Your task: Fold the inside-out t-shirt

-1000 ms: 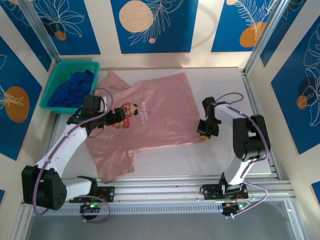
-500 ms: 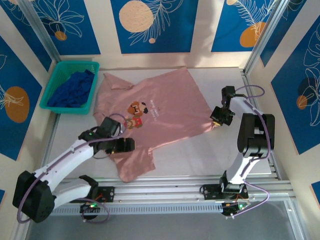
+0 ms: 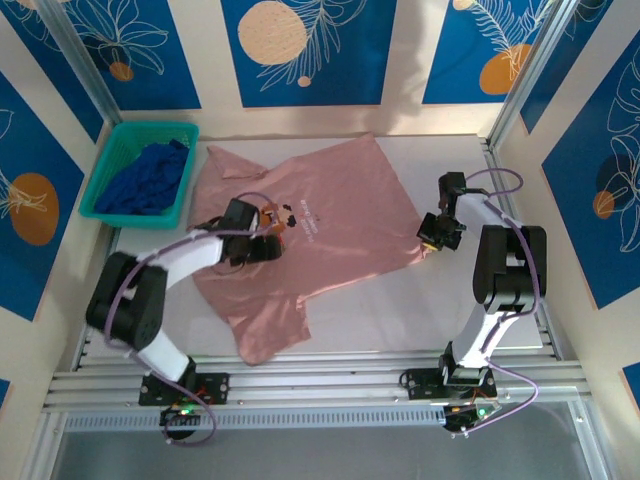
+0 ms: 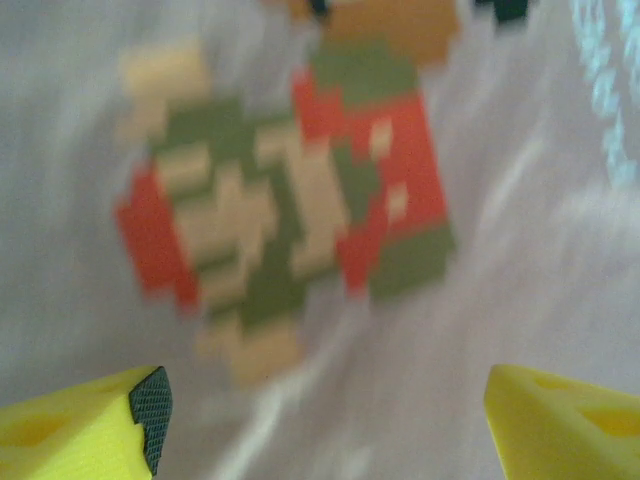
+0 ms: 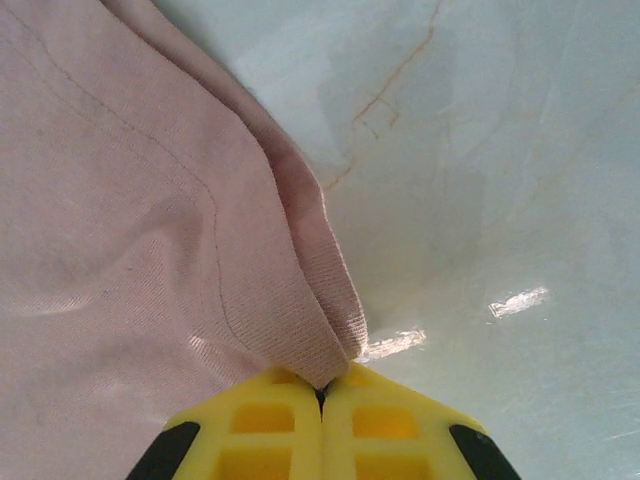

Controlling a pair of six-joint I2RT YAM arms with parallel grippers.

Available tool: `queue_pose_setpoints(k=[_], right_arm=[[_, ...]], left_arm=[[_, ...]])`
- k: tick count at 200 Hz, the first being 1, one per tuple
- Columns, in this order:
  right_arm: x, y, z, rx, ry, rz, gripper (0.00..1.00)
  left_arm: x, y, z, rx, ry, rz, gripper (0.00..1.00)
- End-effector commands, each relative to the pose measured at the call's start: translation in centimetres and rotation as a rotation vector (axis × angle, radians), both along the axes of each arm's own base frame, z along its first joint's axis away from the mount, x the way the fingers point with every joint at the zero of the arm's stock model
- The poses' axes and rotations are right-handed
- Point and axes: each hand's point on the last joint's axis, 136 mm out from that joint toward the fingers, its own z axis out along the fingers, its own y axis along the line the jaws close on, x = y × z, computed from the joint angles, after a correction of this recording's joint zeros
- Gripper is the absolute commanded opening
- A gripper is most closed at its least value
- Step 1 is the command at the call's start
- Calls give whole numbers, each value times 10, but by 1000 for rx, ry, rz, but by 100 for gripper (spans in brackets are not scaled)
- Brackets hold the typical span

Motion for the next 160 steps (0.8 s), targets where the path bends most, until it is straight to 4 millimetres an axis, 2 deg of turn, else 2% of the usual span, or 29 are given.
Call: queue_pose_setpoints(k=[1, 16, 44, 96, 113, 127, 144, 160], right_arm=[[-3, 1, 0, -12, 7, 24, 6], [-3, 1, 0, -17, 6, 25, 6], [-3, -1, 2, -23, 6, 26, 6], [3, -7, 10, -24, -16, 5, 6], [6, -3, 12, -12, -23, 10, 6], [6, -2, 13, -10, -27, 15, 6], [6, 1, 13, -1, -31, 21, 6], [4, 4, 11, 8, -25, 28, 6]], left_arm=[[50, -17, -2, -12, -66, -56, 82], [70, -25, -18, 7, -38, -74, 82], [102, -44, -34, 2, -9, -115, 82], [158, -86, -41, -7, 8, -201, 82], [170, -93, -23, -12, -11, -217, 82], [169, -91, 6, -15, -57, -220, 83], [153, -82, 47, -25, -132, -217, 84], [122, -65, 75, -31, -182, -191, 85]])
